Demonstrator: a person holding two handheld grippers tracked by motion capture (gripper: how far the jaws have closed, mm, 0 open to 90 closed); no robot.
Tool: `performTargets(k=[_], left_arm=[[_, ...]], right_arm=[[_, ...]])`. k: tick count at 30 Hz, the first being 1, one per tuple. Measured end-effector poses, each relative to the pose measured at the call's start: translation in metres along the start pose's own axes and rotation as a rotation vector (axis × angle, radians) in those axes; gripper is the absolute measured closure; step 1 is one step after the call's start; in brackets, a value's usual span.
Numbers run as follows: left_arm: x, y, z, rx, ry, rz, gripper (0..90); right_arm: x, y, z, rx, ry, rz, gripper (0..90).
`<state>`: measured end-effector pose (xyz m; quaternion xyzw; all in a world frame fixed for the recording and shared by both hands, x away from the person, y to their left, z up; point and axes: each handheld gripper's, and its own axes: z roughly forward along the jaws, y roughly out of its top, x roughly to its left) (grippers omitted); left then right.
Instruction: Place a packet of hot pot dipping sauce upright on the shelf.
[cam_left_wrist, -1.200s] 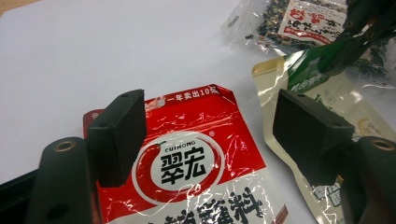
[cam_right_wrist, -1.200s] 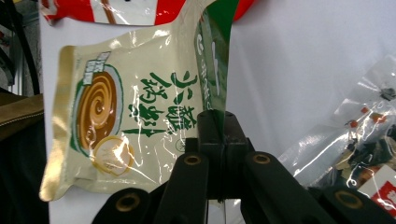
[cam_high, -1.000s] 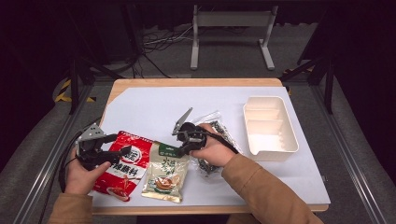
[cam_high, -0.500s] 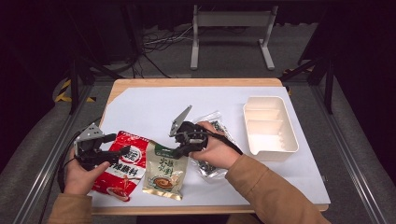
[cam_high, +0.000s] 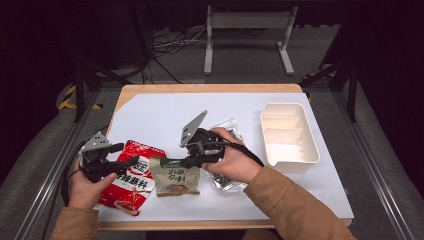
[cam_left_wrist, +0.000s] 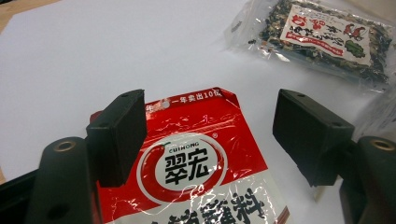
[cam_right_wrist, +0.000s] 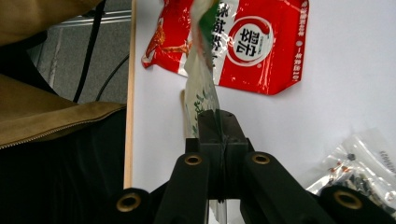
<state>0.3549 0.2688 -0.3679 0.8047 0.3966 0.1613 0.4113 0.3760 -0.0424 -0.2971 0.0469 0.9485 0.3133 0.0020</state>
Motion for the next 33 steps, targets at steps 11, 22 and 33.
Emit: performTargets(k=[11, 22, 33], left_arm=[[0.000, 0.000, 0.000, 0.002, -0.001, -0.001, 26.6], [0.000, -0.001, 0.001, 0.006, 0.001, -0.005, 26.6], [0.001, -0.001, 0.003, 0.008, 0.000, -0.004, 26.4]], right_arm=[[-0.001, 0.001, -0.022, -0.026, -0.064, -0.021, 89.9], [-0.007, -0.010, -0.050, -0.044, -0.132, -0.007, 89.8], [-0.020, -0.028, -0.074, -0.053, -0.196, 0.029, 89.8]])
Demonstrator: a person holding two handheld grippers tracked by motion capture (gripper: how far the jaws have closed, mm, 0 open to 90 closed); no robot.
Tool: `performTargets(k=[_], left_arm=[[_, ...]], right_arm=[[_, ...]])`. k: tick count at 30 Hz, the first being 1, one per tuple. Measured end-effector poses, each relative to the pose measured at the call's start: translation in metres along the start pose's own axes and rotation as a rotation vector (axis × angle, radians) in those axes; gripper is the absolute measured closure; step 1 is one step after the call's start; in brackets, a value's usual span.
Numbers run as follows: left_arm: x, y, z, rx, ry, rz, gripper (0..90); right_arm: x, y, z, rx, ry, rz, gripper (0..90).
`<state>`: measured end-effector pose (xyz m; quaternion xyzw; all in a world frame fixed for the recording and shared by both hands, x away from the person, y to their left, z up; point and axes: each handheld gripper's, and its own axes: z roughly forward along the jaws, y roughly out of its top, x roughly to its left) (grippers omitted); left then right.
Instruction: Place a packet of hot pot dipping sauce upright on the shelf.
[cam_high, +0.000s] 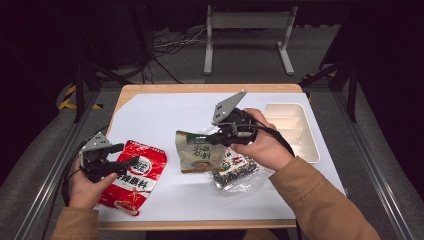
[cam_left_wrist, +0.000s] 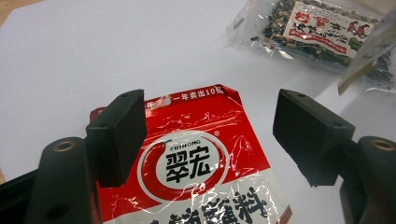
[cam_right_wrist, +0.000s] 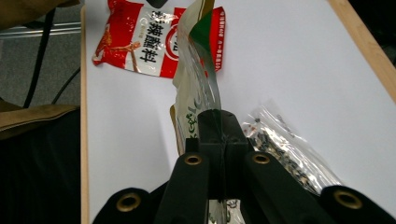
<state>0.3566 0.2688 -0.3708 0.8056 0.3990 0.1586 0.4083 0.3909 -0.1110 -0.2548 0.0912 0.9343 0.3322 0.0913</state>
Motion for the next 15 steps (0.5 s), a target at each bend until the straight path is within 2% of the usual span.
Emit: performTargets(k=[7, 15], left_arm=[[0.001, 0.000, 0.000, 0.001, 0.000, -0.004, 26.2], [0.001, -0.001, 0.001, 0.002, 0.000, -0.005, 25.6]], right_arm=[[-0.014, -0.011, -0.012, -0.003, -0.048, 0.014, 89.8], [-0.035, -0.027, -0.027, -0.013, -0.100, 0.071, 89.7]])
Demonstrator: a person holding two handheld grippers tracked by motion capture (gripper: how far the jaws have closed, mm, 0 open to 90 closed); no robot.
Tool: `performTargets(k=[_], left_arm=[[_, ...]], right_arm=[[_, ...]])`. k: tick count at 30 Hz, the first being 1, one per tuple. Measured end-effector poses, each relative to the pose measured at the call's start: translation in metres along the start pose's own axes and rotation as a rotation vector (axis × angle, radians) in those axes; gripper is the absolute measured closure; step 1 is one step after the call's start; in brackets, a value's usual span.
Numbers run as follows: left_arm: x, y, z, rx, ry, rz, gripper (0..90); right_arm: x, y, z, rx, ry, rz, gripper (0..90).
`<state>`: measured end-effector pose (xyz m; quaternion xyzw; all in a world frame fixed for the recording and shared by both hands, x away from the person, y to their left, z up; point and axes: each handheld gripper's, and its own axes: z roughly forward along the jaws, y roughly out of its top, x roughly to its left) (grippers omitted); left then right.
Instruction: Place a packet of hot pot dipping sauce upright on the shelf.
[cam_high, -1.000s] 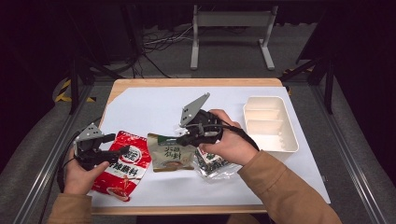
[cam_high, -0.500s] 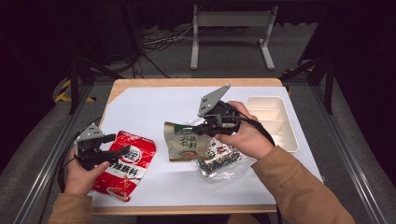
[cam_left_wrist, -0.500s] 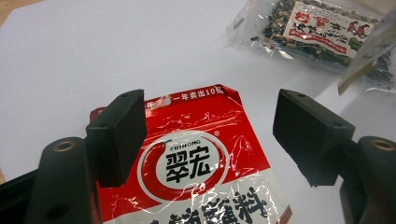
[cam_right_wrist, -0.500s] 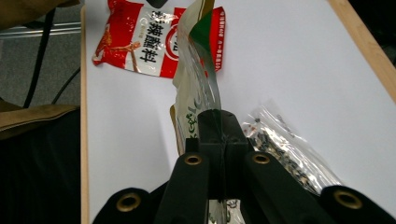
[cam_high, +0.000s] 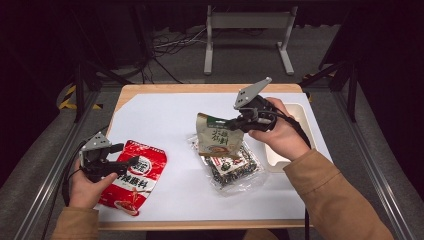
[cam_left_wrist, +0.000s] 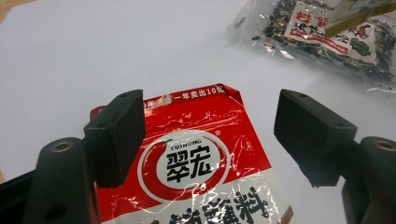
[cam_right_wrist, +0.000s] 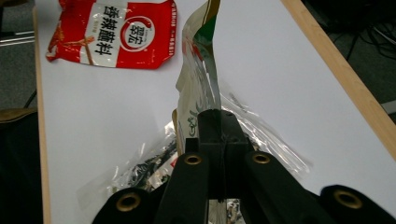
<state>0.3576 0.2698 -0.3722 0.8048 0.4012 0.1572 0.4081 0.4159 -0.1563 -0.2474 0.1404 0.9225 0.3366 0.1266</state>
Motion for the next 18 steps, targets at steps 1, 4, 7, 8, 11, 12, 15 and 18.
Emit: performTargets(k=[1, 4, 7, 8, 11, 12, 15, 18], left_arm=[[0.000, 0.000, 0.000, 0.000, 0.000, -0.002, 25.5], [0.001, -0.001, -0.001, -0.001, -0.001, -0.006, 25.5], [0.001, -0.001, -0.001, -0.001, 0.001, -0.009, 25.5], [0.001, -0.001, -0.002, -0.001, 0.000, -0.011, 25.5], [0.001, -0.001, -0.001, -0.002, 0.000, -0.009, 25.5], [0.001, -0.001, -0.001, -0.002, 0.000, -0.009, 25.4], [0.001, -0.002, -0.001, 0.000, 0.000, -0.010, 25.5], [0.001, -0.002, 0.000, 0.004, 0.001, -0.011, 25.5]], right_arm=[[-0.002, -0.001, -0.001, -0.001, -0.006, 0.004, 89.7], [-0.011, -0.007, -0.006, -0.009, -0.032, 0.015, 89.8], [-0.019, -0.012, -0.011, -0.009, -0.059, 0.024, 89.7], [-0.021, -0.014, -0.012, -0.010, -0.070, 0.025, 89.7], [-0.030, -0.019, -0.019, -0.010, -0.101, 0.033, 89.7], [-0.030, -0.019, -0.019, -0.010, -0.101, 0.033, 89.7], [-0.041, -0.024, -0.026, -0.013, -0.124, 0.048, 89.7], [-0.049, -0.030, -0.031, -0.021, -0.126, 0.066, 89.7]])
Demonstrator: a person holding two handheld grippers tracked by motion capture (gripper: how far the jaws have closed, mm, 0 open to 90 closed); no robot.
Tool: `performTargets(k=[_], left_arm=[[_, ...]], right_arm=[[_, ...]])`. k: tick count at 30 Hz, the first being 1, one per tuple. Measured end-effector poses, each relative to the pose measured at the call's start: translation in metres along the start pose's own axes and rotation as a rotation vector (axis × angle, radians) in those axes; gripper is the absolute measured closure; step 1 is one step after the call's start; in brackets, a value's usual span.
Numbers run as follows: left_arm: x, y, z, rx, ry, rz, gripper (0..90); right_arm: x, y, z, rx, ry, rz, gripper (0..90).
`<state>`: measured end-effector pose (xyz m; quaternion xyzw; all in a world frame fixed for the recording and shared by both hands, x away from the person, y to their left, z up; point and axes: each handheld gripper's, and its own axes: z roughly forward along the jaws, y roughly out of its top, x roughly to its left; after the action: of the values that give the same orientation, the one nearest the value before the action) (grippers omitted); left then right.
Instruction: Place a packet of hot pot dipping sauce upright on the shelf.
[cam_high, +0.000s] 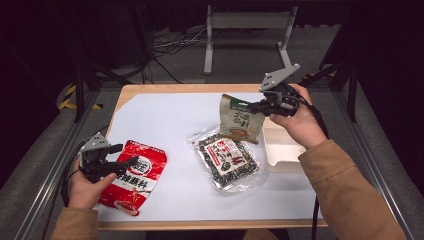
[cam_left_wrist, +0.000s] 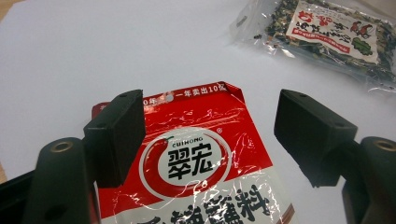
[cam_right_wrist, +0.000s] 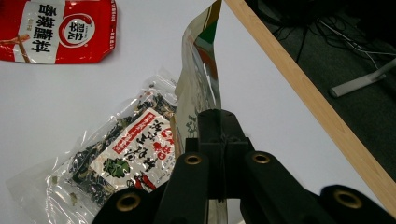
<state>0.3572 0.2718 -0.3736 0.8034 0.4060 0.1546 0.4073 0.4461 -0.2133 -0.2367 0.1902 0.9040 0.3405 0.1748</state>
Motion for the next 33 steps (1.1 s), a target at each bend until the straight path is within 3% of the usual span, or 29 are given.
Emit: performTargets(k=[14, 21, 33], left_arm=[[0.001, 0.000, 0.000, -0.001, 0.000, -0.002, 25.5], [0.001, 0.001, 0.000, -0.004, -0.004, -0.003, 25.5], [0.002, -0.003, -0.003, -0.001, 0.004, -0.010, 25.4]], right_arm=[[-0.037, -0.019, -0.023, -0.014, -0.066, 0.062, 89.7], [-0.051, -0.022, -0.035, 0.002, -0.116, 0.033, 89.7], [-0.063, -0.027, -0.043, 0.012, -0.154, -0.030, 89.7]])
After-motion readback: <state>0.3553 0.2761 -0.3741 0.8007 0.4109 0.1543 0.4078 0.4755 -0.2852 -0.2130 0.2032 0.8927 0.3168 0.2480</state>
